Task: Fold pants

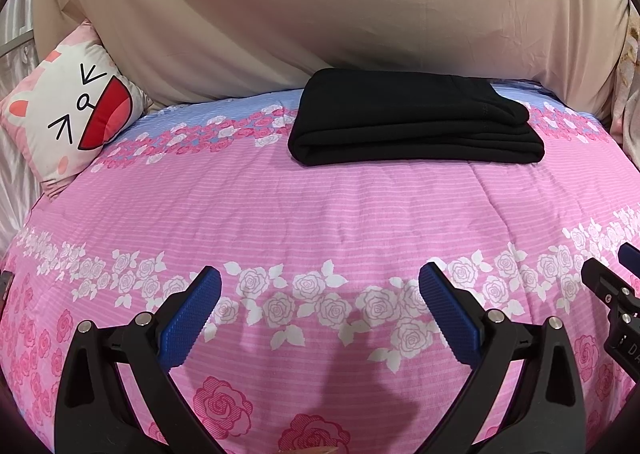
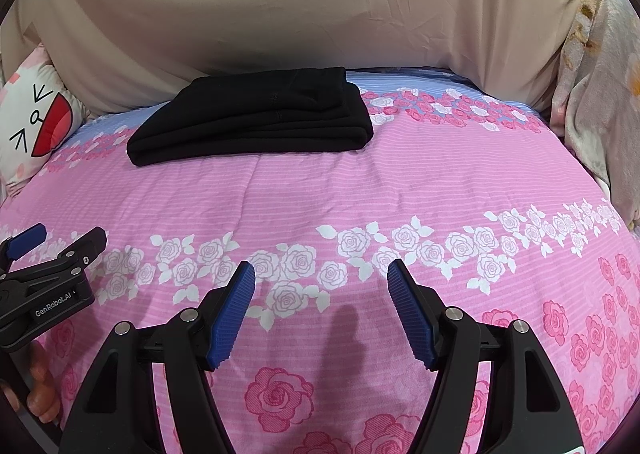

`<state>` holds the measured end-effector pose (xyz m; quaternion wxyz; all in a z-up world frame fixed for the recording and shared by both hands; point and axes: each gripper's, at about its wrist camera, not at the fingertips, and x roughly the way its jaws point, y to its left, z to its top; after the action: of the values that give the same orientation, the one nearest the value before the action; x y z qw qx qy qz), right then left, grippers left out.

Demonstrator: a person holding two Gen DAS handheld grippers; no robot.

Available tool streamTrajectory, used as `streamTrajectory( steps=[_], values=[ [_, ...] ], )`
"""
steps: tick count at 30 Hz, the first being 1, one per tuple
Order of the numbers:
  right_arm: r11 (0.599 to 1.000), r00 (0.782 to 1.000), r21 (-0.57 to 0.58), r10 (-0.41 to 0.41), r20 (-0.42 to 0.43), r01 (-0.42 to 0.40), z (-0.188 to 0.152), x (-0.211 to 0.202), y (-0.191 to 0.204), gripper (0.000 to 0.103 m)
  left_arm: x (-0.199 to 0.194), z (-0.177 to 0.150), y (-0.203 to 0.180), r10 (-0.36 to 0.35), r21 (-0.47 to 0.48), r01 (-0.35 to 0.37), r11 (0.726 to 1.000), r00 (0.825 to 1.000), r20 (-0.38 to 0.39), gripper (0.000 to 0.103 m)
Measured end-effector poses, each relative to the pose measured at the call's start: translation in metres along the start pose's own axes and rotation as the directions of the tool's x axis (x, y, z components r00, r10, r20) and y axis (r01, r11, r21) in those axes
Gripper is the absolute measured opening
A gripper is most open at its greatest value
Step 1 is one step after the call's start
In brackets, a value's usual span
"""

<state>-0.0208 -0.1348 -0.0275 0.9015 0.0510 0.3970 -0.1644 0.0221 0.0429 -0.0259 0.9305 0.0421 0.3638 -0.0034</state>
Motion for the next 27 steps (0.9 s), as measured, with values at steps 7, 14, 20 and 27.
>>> streamTrajectory(
  steps=[7, 14, 20, 27],
  values=[
    [1.000, 1.000, -0.001, 0.000, 0.000, 0.000, -0.0003, -0.0003, 0.0006, 0.067, 0.0000, -0.0002, -0.0003, 0.000, 0.002, 0.000, 1.000, 1.000, 0.001, 0.097],
    [1.000, 1.000, -0.002, 0.001, 0.000, -0.001, -0.0002, -0.0002, 0.0006, 0.067, -0.0007, 0.0002, -0.0006, 0.000, 0.003, 0.000, 1.000, 1.000, 0.002, 0.097],
    [1.000, 1.000, -0.001, 0.000, -0.001, 0.000, 0.0001, -0.0004, 0.0000, 0.067, -0.0039, 0.0006, 0.0005, -0.025, -0.001, 0.025, 1.000, 1.000, 0.018, 0.096],
    [1.000, 1.000, -0.003, -0.003, 0.003, 0.003, -0.0004, -0.0014, 0.0014, 0.073, 0.0024, 0.0015, 0.0025, -0.007, -0.011, 0.007, 1.000, 1.000, -0.009, 0.096]
  ],
)
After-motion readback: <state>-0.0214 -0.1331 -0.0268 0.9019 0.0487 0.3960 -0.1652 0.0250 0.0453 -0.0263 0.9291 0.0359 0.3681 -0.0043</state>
